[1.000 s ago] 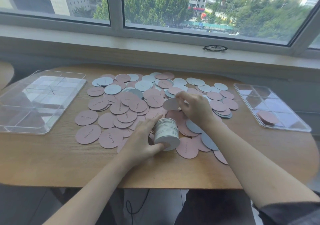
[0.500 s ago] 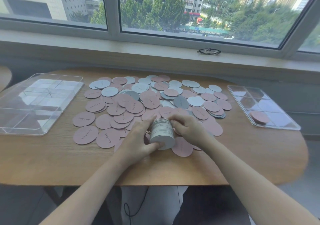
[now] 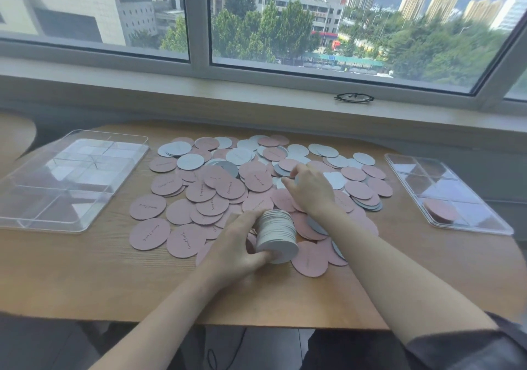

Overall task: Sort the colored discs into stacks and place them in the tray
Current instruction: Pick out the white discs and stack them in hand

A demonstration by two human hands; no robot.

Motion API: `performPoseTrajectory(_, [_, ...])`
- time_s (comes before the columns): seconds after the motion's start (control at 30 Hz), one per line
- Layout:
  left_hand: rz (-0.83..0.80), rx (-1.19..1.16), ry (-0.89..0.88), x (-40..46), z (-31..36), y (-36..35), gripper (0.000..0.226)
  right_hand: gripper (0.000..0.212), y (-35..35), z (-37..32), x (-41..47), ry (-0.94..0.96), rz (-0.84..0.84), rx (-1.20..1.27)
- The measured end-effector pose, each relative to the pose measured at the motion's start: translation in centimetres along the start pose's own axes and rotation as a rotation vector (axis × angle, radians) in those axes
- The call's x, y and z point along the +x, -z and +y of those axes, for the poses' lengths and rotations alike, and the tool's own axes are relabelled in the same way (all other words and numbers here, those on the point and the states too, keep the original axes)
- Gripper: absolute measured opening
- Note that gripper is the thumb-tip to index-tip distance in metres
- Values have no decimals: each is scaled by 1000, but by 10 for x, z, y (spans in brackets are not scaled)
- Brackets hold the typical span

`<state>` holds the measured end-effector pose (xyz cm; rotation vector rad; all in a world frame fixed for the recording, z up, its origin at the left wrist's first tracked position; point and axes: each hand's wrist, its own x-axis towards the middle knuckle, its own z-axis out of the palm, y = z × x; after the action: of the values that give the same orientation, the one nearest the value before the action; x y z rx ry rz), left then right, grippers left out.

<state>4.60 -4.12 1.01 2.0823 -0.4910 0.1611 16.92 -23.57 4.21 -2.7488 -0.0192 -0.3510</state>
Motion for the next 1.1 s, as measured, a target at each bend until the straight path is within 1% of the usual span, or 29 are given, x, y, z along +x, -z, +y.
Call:
performPoseTrajectory(0.13, [8,-5,-8,0,1,0,74,66,-6,-13,14,-67,-90,-207])
performPoseTrajectory(0.2, [8,-8,-5,0,-1,0,73,72,-7,-13,15,-93,-128,-223])
performPoseTrajectory(0.3, [0,-30,14,0,-1,0,72,66,-3,-10,17,-68,-165,-225])
performPoseTrajectory(0.43, [-3,-20,16,0,0,1,71,48,2,-9,15,38,-205,-329])
performPoseTrajectory(0.53, [-7,-26,16,-1,2,2,72,38,2,0,16,111,-249,-330])
performPoseTrajectory(0.63, [-12,-30,14,-1,2,2,73,38,6,10,15,132,-277,-339])
performPoseTrajectory(0.7, [-11,-27,13,-1,1,2,74,38,9,13,11,157,-239,-362])
performPoseTrajectory(0.73, [-12,-25,11,-1,1,2,74,35,10,14,8,186,-206,-387])
performPoseTrajectory(0.9, [-10,-24,13,0,0,2,73,21,1,24,1,357,22,-458])
performPoseTrajectory(1.0, [-8,-18,10,-1,0,1,73,13,-4,30,-5,420,166,-431])
performPoseTrajectory(1.1, [-5,-23,17,0,0,1,72,21,-5,36,-11,455,287,-337])
